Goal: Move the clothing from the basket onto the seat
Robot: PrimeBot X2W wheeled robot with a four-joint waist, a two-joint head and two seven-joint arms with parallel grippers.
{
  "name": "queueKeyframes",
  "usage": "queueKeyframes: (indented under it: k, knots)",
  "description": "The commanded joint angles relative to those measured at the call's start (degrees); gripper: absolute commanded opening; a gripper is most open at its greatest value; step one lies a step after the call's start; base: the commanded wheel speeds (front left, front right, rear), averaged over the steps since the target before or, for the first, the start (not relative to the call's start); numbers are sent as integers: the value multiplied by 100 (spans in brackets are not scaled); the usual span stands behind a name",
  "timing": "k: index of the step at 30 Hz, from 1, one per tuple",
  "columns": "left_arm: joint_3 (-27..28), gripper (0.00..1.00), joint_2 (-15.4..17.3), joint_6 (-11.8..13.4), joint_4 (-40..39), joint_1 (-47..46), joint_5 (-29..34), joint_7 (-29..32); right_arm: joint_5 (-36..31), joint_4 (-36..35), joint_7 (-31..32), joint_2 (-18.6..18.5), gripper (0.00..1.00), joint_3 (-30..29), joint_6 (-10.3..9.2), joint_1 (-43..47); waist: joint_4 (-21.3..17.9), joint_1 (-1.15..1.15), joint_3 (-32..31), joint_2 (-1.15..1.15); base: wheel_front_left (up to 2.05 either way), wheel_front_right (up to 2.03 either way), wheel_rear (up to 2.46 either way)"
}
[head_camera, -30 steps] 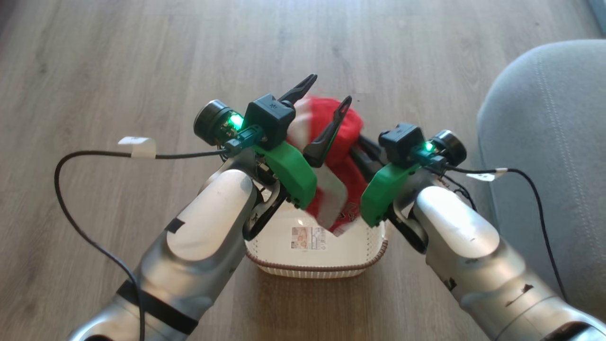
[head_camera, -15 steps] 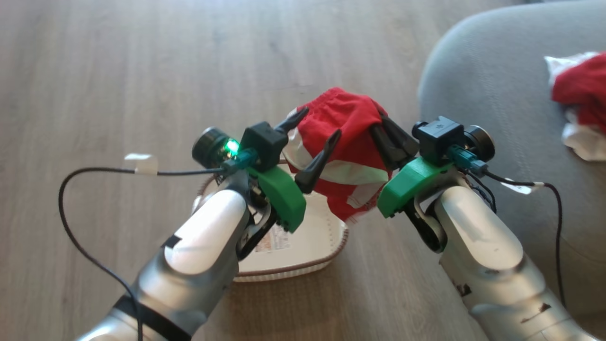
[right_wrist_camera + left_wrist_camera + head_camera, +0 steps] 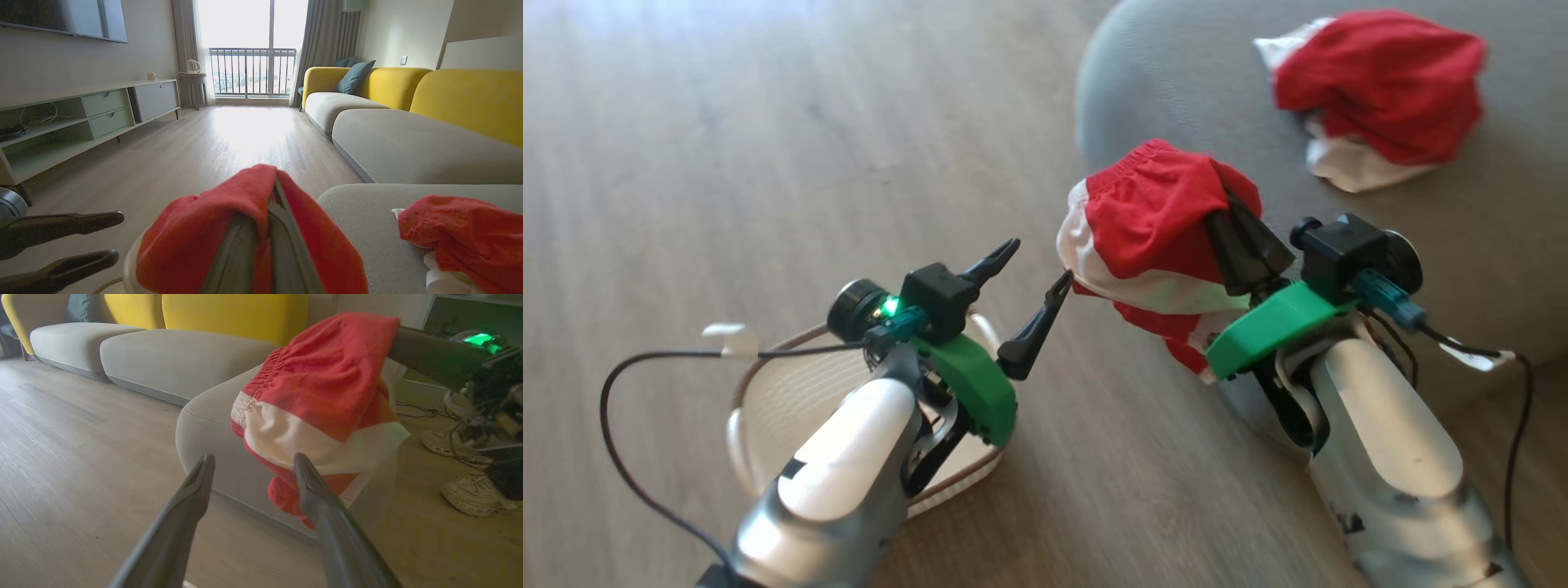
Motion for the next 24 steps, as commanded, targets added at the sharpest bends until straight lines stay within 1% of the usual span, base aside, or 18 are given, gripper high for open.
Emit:
queueKeyframes:
  k: [1, 4, 11, 12, 18, 21, 24]
  knots:
    - [254, 100, 132, -30, -230, -75, 44, -71, -24, -279, -53, 42, 0, 13, -2, -17, -429, 0, -46, 0, 0, 0, 0]
    - [403, 100, 169, -46, -396, 128, 103, -72, -6, -462, -53, 42, 0, -86, -2, 158, -742, 0, -59, 0, 0, 0, 0]
    - [335, 100, 98, -92, -500, 157, 236, -72, -190, -1195, -53, 17, 0, -859, -2, 781, -883, 0, 109, 0, 0, 0, 0]
    - [335, 100, 98, -92, -500, 157, 236, -72, -190, -1195, -53, 17, 0, -859, -2, 781, -883, 0, 109, 0, 0, 0, 0]
    - [160, 100, 139, -100, -497, 135, 244, -73, -395, -1731, -53, 48, 0, -1369, -2, 1281, -942, 0, 237, 0, 0, 0, 0]
    - [61, 100, 212, -101, -587, 134, 209, -73, -494, -1883, -53, -55, 0, -1548, -2, 1262, -953, 0, 360, 0, 0, 0, 0]
    - [-34, 100, 337, -101, -697, 137, 193, -73, -662, -1914, -53, -341, 0, -1640, -2, 1027, -960, 0, 550, 0, 0, 0, 0]
